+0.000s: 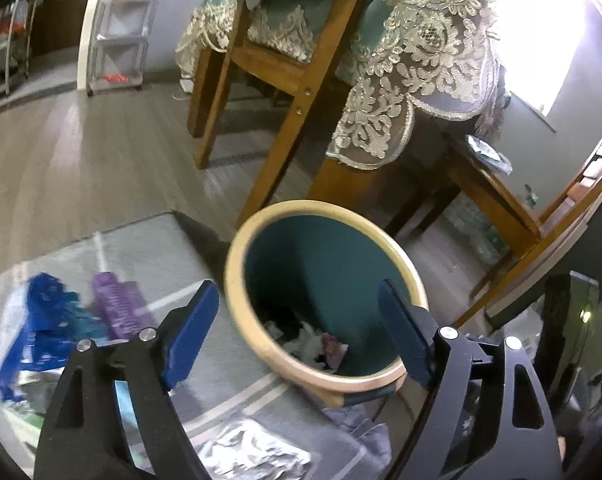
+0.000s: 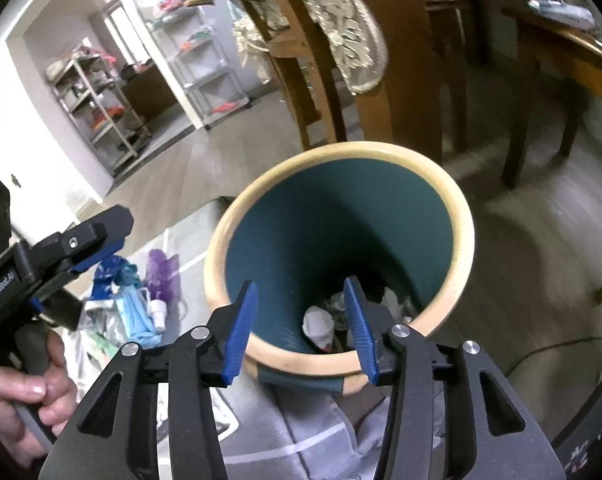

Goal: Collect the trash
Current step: 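Move both open grippers back over the items on the cloth, then grasp the small blue-and-white box with the left gripper while the right gripper grasps the foil tray, then carry the small box and foil tray over the teal bin and release both, then move both open grippers back to the blue packet and white box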

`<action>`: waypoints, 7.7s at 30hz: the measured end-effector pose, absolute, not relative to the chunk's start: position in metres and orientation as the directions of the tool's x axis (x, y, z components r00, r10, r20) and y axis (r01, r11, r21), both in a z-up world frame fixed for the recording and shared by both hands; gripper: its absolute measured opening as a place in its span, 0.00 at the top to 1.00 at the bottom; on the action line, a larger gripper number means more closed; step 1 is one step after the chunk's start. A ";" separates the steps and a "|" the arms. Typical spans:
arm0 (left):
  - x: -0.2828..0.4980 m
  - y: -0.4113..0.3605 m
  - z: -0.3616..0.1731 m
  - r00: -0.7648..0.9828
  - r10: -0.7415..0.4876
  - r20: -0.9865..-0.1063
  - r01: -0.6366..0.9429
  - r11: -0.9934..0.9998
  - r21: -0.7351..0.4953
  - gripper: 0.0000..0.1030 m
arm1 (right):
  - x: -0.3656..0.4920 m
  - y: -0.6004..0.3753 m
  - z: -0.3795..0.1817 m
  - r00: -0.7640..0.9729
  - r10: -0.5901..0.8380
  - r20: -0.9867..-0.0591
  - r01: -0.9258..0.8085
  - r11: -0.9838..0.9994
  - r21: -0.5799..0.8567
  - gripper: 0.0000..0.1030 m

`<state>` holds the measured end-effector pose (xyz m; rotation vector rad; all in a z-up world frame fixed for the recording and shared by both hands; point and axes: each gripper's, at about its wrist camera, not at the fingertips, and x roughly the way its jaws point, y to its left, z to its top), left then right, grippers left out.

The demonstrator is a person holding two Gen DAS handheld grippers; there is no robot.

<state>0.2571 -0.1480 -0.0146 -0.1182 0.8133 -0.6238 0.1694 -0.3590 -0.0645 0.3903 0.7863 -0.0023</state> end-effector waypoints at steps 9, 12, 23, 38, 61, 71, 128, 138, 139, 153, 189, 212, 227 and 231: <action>0.236 -0.097 -0.014 0.563 -0.495 -0.661 0.398 0.864 -0.309 0.21 | 0.165 -0.335 -0.056 0.718 0.165 -0.677 0.076 0.947 0.311 0.50; 0.229 -0.077 -0.014 0.575 -0.482 -0.661 0.367 0.874 -0.318 0.21 | 0.163 -0.320 -0.056 0.709 0.194 -0.678 0.020 0.956 0.294 0.50; 0.198 -0.040 -0.029 0.584 -0.423 -0.693 0.334 0.903 -0.270 0.21 | 0.159 -0.269 -0.072 0.619 0.304 -0.724 -0.170 0.952 0.255 0.40; 0.164 -0.023 -0.054 0.536 -0.404 -0.741 0.369 0.902 -0.225 0.21 | 0.157 -0.215 -0.125 0.455 0.237 -0.859 -0.325 0.942 0.087 0.34; 0.144 -0.057 -0.091 0.399 -0.349 -0.848 0.498 0.859 -0.120 0.21 | 0.161 -0.209 -0.132 0.479 0.195 -0.856 -0.357 0.934 0.013 0.41; 0.138 -0.078 -0.111 0.354 -0.309 -0.883 0.571 0.819 -0.058 0.24 | 0.163 -0.217 -0.130 0.470 0.205 -0.859 -0.332 0.942 0.044 0.41; 0.146 -0.073 -0.075 0.458 -0.362 -0.812 0.538 0.840 -0.071 0.71 | 0.153 -0.246 -0.059 0.663 0.234 -0.711 -0.253 0.964 0.081 0.33; 0.171 -0.100 -0.052 0.472 -0.433 -0.768 0.539 0.831 -0.137 0.71 | 0.155 -0.296 -0.036 0.725 0.196 -0.660 -0.111 0.979 0.170 0.33; 0.175 -0.104 -0.050 0.471 -0.441 -0.764 0.540 0.829 -0.145 0.71 | 0.155 -0.301 -0.036 0.728 0.192 -0.658 -0.097 0.979 0.178 0.33; 0.228 -0.165 -0.038 0.443 -0.494 -0.748 0.577 0.796 -0.184 0.71 | 0.157 -0.338 -0.042 0.740 0.116 -0.662 0.051 0.972 0.228 0.33; 0.271 -0.168 -0.052 0.435 -0.492 -0.754 0.510 0.825 -0.244 0.48 | 0.193 -0.360 -0.088 0.651 0.054 -0.757 0.178 0.959 0.222 0.33; 0.226 -0.042 -0.017 0.601 -0.355 -0.716 0.351 0.922 -0.162 0.28 | 0.180 -0.319 -0.064 0.699 0.123 -0.704 0.059 0.972 0.227 0.29; 0.207 0.043 -0.042 0.616 -0.236 -0.752 0.174 0.971 -0.162 0.27 | 0.171 -0.256 -0.058 0.662 0.272 -0.698 -0.135 0.960 0.245 0.29; 0.206 0.055 -0.047 0.613 -0.224 -0.758 0.146 0.975 -0.170 0.27 | 0.170 -0.236 -0.061 0.634 0.319 -0.705 -0.197 0.948 0.251 0.29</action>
